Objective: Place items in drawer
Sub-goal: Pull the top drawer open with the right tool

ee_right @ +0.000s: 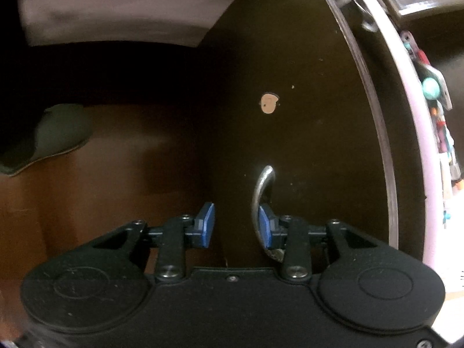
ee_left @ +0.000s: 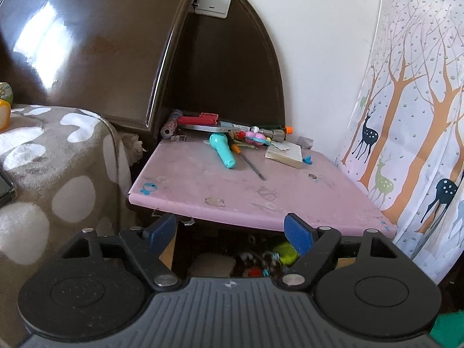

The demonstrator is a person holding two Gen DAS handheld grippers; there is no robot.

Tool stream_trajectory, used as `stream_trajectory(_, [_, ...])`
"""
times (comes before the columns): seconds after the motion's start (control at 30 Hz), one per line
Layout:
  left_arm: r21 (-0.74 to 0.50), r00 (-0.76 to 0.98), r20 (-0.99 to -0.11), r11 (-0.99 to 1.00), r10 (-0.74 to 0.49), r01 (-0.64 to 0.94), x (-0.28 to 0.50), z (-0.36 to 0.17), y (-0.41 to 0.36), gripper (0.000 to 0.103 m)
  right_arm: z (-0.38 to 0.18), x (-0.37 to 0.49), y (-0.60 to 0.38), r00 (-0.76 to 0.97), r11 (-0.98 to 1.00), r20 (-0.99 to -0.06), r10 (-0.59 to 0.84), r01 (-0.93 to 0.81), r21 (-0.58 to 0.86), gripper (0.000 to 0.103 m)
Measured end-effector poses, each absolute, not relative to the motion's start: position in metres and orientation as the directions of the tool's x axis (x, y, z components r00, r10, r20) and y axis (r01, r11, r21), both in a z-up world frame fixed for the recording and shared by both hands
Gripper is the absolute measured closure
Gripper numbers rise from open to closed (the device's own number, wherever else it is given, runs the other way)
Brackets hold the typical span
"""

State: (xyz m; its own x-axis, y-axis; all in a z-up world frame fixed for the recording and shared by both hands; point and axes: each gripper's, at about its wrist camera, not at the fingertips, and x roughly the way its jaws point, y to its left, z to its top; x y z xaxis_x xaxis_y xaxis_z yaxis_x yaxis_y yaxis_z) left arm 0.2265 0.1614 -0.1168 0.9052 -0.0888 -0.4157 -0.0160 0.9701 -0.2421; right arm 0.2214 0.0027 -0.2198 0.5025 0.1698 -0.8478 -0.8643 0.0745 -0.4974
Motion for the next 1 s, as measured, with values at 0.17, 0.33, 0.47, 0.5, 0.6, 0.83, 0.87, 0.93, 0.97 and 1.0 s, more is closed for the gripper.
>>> stream_trajectory(0.17, [-0.233,0.902,-0.425,0.972,-0.08,-0.024,0.224,-0.118,0.16,0.02,-0.211,0.18,-0.006,0.46,0.102,-0.866,0.194,-0.888,-0.449,0.069])
stream_trajectory(0.33, [-0.219,0.9,-0.43,0.975,-0.077,-0.021,0.222,-0.118,0.157,0.02,-0.202,0.162,-0.012,0.443,0.142,-0.871,0.211,-0.896,-0.421,0.069])
stream_trajectory(0.47, [-0.209,0.896,-0.437,0.978,-0.078,-0.017,0.224,-0.119,0.153,0.02,-0.196,0.163,-0.015,0.442,0.148,-0.872,0.21,-0.896,-0.418,0.069])
stream_trajectory(0.5, [-0.205,0.895,-0.439,0.979,-0.078,-0.016,0.225,-0.119,0.152,0.02,-0.196,0.161,-0.016,0.441,0.146,-0.872,0.211,-0.896,-0.418,0.069])
stream_trajectory(0.6, [-0.194,0.892,-0.446,0.981,-0.078,-0.011,0.228,-0.12,0.147,0.02,-0.203,0.146,-0.015,0.437,0.143,-0.873,0.217,-0.899,-0.415,0.069])
stream_trajectory(0.83, [-0.167,0.883,-0.462,0.986,-0.079,0.0,0.234,-0.124,0.135,0.02,-0.221,0.127,-0.015,0.452,0.143,-0.866,0.214,-0.891,-0.43,0.068])
stream_trajectory(0.87, [-0.163,0.882,-0.464,0.987,-0.079,0.002,0.235,-0.124,0.134,0.02,-0.22,0.128,-0.015,0.453,0.147,-0.865,0.216,-0.891,-0.43,0.068])
stream_trajectory(0.93, [-0.156,0.88,-0.469,0.988,-0.079,0.005,0.237,-0.125,0.13,0.02,-0.223,0.126,-0.015,0.467,0.147,-0.856,0.22,-0.884,-0.444,0.068])
stream_trajectory(0.97, [-0.152,0.879,-0.471,0.988,-0.079,0.007,0.238,-0.126,0.129,0.02,-0.226,0.124,-0.015,0.477,0.143,-0.85,0.224,-0.879,-0.455,0.068])
stream_trajectory(1.0, [-0.149,0.878,-0.473,0.989,-0.078,0.008,0.239,-0.126,0.127,0.02,-0.23,0.122,-0.015,0.487,0.139,-0.843,0.228,-0.873,-0.467,0.068])
